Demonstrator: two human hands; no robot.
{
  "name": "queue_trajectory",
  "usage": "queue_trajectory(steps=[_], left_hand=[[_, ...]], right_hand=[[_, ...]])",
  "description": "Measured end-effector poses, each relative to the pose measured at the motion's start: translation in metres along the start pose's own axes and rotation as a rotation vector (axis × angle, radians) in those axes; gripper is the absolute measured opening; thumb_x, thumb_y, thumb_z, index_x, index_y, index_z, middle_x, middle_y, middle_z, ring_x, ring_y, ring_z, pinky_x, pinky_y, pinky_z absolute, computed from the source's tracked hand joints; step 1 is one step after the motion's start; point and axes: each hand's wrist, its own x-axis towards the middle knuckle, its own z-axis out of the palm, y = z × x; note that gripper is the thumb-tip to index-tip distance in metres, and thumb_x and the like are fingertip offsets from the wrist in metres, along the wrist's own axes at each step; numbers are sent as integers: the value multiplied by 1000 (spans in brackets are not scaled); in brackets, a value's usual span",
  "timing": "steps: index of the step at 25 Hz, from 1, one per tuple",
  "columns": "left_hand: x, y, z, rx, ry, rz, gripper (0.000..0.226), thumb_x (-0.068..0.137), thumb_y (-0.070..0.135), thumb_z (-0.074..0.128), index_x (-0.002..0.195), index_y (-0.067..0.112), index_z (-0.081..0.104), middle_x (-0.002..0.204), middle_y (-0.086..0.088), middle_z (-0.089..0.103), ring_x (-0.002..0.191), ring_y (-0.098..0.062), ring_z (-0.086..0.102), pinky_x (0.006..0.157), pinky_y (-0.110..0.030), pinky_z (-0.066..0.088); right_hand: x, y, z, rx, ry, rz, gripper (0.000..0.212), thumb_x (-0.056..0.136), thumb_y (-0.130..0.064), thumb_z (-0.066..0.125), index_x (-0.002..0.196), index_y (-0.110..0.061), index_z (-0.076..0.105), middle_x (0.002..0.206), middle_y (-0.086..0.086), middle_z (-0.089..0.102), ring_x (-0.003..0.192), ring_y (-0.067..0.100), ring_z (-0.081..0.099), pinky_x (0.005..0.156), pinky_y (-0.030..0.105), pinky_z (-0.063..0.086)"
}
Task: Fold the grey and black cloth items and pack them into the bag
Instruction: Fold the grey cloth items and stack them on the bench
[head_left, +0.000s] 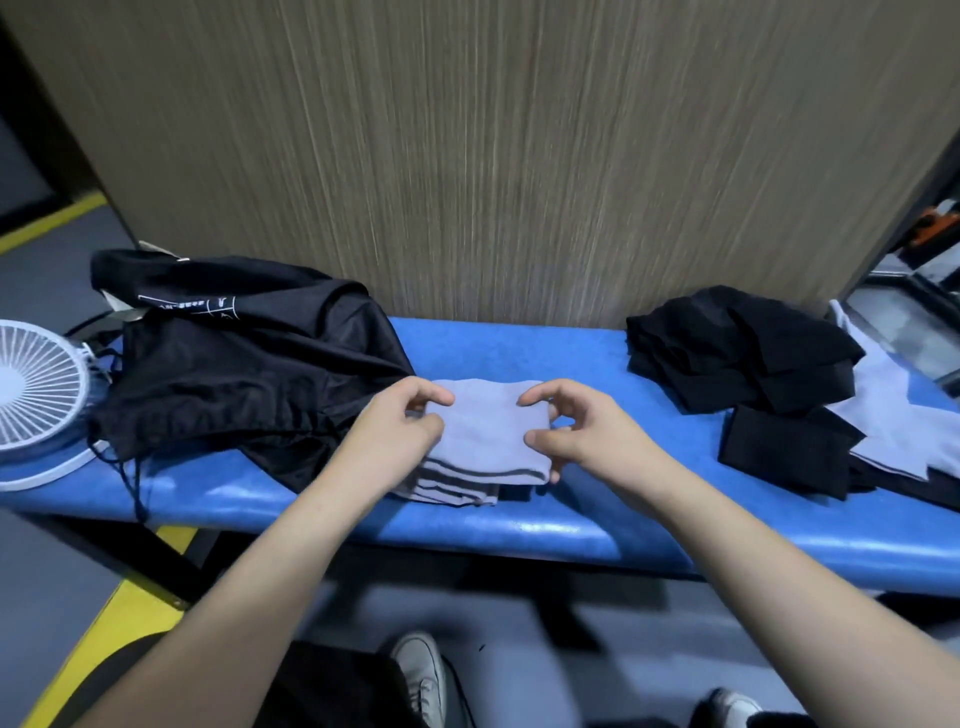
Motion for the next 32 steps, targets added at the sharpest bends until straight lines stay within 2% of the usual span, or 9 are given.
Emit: queue_trajectory(steps=[8,12,15,17,19,22,25,28,32], left_hand=[[-1,-19,-29,217,-2,-9,31,80,6,55,93,33,65,61,8,48,47,-7,40,51,-28,33],[0,-25,-32,361,8,60,34,84,7,57,100,36,63,85,9,51,69,-8,50,63,-23,36],[0,-32,-33,445,-11,103,33,89,9,57,111,33,63,96,11,45,79,-4,51,76,-21,34],[-2,-34,-33,465,-2,128,32,90,10,56,114,31,62,103,10,44,80,-2,51,79,-19,34],[-3,-33,-32,501,44,181,33,90,13,57,118,30,60,114,11,43,93,-5,49,86,-20,35],[-4,-28,-28,567,88,358,37,90,23,61,126,27,56,138,13,38,126,-11,38,106,-24,29],[-4,-30,-23,688,-59,444,50,96,36,55,144,30,44,159,15,22,146,-6,20,122,-30,11],[-3,-41,-20,813,-206,382,58,102,44,44,155,33,23,165,16,3,150,-2,-4,123,-28,-3],[-1,-46,-24,925,-315,291,61,103,51,29,157,35,6,163,17,-13,149,-1,-13,122,-30,-6]], right_hand=[[17,10,31,-33,-56,25,30,85,-1,71,110,-17,63,96,12,56,53,31,60,61,41,54],[24,13,36,-141,-37,-3,30,84,-7,73,109,-22,64,86,4,54,57,23,58,54,30,47],[26,18,38,-303,-62,-56,30,85,-15,75,111,-25,65,84,0,54,62,14,54,67,24,47],[27,20,36,-391,-43,-111,29,85,-20,75,112,-26,65,92,1,53,70,10,53,77,21,45],[26,19,33,-463,15,-191,28,86,-27,74,113,-27,65,101,3,49,82,9,54,83,18,42],[24,20,28,-676,57,-353,36,87,-45,65,119,-30,61,113,-4,41,106,13,48,97,25,40],[20,24,28,-754,-41,-392,47,86,-57,57,126,-32,56,128,-6,38,122,17,41,106,33,37],[18,32,30,-816,-111,-377,54,86,-61,52,132,-32,52,141,-5,35,131,16,37,109,37,37],[20,35,32,-867,-149,-345,57,89,-60,54,139,-33,47,148,-6,29,138,13,32,113,39,33]])
